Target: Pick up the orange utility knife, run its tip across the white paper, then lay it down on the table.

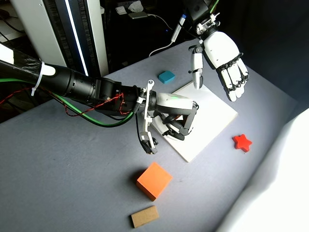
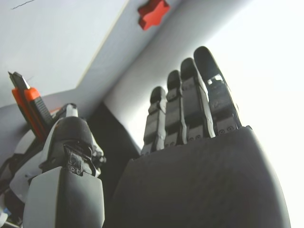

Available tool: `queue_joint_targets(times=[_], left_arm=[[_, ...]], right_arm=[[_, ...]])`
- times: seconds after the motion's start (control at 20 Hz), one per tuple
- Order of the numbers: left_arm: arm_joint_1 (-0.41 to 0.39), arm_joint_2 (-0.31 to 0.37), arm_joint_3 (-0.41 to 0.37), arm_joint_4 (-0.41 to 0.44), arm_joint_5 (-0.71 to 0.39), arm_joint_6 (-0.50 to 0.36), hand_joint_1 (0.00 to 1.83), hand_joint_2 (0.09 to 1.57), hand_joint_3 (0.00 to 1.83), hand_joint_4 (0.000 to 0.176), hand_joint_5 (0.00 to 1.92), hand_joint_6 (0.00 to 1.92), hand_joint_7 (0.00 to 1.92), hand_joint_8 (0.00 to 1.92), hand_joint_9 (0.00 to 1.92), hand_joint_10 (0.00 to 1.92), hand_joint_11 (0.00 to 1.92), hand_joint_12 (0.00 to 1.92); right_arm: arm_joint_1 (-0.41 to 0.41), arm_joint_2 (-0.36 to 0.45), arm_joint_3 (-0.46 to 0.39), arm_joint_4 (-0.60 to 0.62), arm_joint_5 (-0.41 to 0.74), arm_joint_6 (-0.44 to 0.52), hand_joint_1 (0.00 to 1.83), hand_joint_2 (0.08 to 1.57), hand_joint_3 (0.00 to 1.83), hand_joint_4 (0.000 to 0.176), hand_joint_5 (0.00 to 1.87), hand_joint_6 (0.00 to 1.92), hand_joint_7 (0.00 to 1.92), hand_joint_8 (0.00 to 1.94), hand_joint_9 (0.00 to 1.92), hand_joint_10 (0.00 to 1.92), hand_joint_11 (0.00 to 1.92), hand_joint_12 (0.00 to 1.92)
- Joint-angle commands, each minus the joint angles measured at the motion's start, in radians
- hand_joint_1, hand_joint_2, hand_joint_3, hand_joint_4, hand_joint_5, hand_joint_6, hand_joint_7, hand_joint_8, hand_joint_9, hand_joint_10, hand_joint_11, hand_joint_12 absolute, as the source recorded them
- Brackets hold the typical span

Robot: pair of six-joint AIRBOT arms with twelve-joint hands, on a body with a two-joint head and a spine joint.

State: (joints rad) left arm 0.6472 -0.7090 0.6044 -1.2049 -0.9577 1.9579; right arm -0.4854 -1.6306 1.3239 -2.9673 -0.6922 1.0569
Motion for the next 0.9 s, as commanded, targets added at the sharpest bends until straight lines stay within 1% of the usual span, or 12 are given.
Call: queue_joint_targets(times=[0.0, 0.1, 0.45, 0.6, 0.7, 0.85], left_arm=[[-0.003, 0.002, 0.009, 0.059, -0.081, -0.003, 0.19, 1.24, 0.0, 0.058, 0.08, 0.0, 0.17, 0.01, 0.21, 0.01, 0.0, 0.9], [-0.003, 0.002, 0.008, 0.059, -0.081, -0.002, 0.17, 1.24, 0.0, 0.057, 0.07, 0.0, 0.17, 0.01, 0.21, 0.01, 0.0, 0.9], [-0.003, 0.002, 0.01, 0.059, -0.081, -0.001, 0.19, 1.24, 0.0, 0.055, 0.08, 0.0, 0.17, 0.0, 0.23, 0.01, 0.0, 0.93], [-0.003, 0.002, 0.01, 0.059, -0.081, -0.001, 0.18, 1.24, 0.0, 0.057, 0.09, 0.0, 0.18, 0.01, 0.22, 0.01, 0.0, 0.93], [-0.003, 0.002, 0.01, 0.059, -0.081, -0.001, 0.18, 1.24, 0.0, 0.056, 0.09, 0.0, 0.18, 0.0, 0.22, 0.0, 0.0, 0.95], [-0.003, 0.002, 0.009, 0.059, -0.081, -0.001, 0.19, 1.24, 0.0, 0.056, 0.09, 0.0, 0.2, 0.01, 0.23, 0.01, 0.0, 0.95]], right_arm=[[-0.002, 0.001, 0.0, -0.045, -0.114, -0.012, 1.47, 1.05, 0.51, 0.176, 1.43, 1.92, 1.61, 1.94, 1.73, 1.92, 1.82, 1.92], [-0.016, 0.007, 0.0, -0.045, -0.113, -0.019, 1.47, 1.07, 0.51, 0.176, 1.43, 1.92, 1.61, 1.94, 1.74, 1.92, 1.82, 1.92], [-0.045, 0.036, -0.003, -0.045, -0.118, -0.028, 1.46, 1.07, 0.51, 0.176, 1.42, 1.92, 1.6, 1.94, 1.73, 1.92, 1.82, 1.92], [-0.054, 0.061, -0.01, -0.045, -0.123, -0.026, 1.46, 1.06, 0.51, 0.176, 1.42, 1.92, 1.6, 1.94, 1.72, 1.92, 1.81, 1.92], [-0.061, 0.084, -0.023, -0.045, -0.131, -0.024, 1.46, 1.06, 0.52, 0.176, 1.43, 1.92, 1.61, 1.94, 1.73, 1.92, 1.82, 1.92], [-0.068, 0.129, -0.061, -0.045, -0.132, -0.014, 1.44, 1.07, 0.52, 0.176, 1.43, 1.92, 1.61, 1.94, 1.74, 1.92, 1.83, 1.92]])
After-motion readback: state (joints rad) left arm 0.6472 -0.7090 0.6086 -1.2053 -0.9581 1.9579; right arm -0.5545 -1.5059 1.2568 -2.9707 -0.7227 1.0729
